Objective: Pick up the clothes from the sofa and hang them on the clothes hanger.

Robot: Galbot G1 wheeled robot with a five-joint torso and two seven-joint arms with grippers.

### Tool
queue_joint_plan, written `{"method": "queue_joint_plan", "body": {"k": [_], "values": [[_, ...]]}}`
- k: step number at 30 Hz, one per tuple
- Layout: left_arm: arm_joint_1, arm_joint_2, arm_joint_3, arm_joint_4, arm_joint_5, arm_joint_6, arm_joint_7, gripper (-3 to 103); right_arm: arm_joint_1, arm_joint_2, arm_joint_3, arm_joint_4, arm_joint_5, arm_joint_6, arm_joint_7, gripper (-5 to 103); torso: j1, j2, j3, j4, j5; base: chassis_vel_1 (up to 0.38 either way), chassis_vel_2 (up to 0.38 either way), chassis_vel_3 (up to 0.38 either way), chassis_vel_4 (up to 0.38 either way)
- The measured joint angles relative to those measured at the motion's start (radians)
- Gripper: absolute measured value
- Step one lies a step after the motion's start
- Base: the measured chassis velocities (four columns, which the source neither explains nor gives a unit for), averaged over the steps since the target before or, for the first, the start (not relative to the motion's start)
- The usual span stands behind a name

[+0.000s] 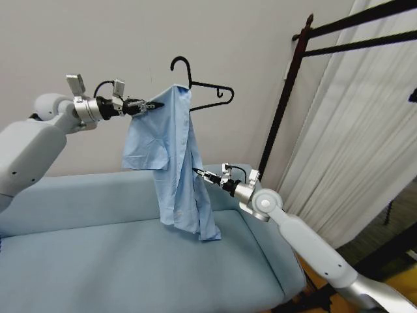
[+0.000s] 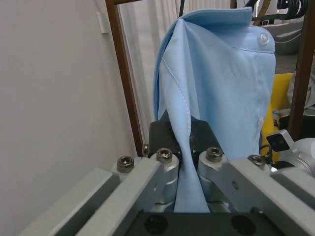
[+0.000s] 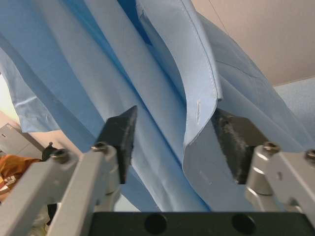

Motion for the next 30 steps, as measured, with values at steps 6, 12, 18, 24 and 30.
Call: {"method": "queue_joint_plan", "body": {"k": [6,12,18,24,30], "values": [[0.001,-0.001,-0.001,0.002,0.0,0.0,0.0,3,0.001,0.006,0.0,-0.002,0.0,0.004,0.0,30,0.0,0.0,0.0,0.0,0.0,0.0,0.0,0.0,0.0],[0.001,-0.004,-0.002,0.004,0.0,0.0,0.0,3,0.004,0.004,0.0,-0.004,0.0,0.005,-0.001,3,0.0,0.0,0.0,0.0,0.0,0.0,0.0,0.0,0.0],[0.004,-0.005,-0.004,0.004,0.0,0.0,0.0,3,0.009,0.004,-0.002,-0.007,-0.006,0.008,-0.003,0,0.0,0.0,0.0,0.0,0.0,0.0,0.0,0.0,0.0],[0.021,0.003,-0.02,-0.01,0.0,0.0,-0.002,3,0.027,-0.004,-0.002,-0.031,-0.048,0.014,-0.008,0,0.0,0.0,0.0,0.0,0.0002,0.0,0.0,0.0,0.0],[0.073,0.023,-0.07,-0.04,-0.001,0.0,-0.01,3,0.089,-0.044,0.031,-0.083,-0.194,0.022,-0.047,0,0.0,0.0,0.0,-0.0001,0.0,0.0,0.0,0.0,0.0]]}}
